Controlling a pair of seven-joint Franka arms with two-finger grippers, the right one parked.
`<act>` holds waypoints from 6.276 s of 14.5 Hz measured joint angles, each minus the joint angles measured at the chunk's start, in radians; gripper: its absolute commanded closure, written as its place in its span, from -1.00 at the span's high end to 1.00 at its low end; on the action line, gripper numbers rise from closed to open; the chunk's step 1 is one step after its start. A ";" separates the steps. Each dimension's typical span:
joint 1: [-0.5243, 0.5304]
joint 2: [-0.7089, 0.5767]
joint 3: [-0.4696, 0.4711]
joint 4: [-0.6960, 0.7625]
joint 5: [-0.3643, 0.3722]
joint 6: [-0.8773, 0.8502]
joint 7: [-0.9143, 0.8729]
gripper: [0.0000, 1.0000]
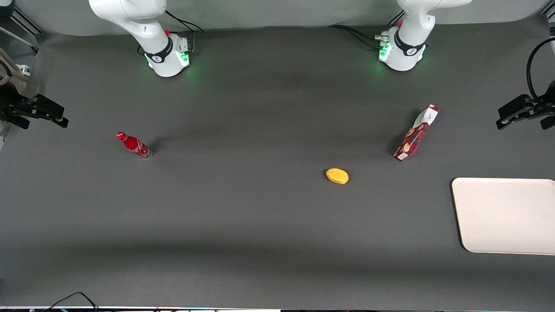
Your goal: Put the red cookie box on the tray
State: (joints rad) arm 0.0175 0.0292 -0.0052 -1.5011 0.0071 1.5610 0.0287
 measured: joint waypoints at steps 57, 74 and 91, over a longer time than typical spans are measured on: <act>0.173 0.662 0.316 0.189 -0.149 0.545 0.476 -1.00; 0.306 0.975 0.312 0.508 -0.278 0.547 0.547 1.00; 0.075 -0.075 -0.028 -0.215 0.001 0.129 -0.048 1.00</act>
State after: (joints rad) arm 0.0926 -0.0453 -0.0332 -1.7158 0.0078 1.6898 -0.0193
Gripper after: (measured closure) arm 0.000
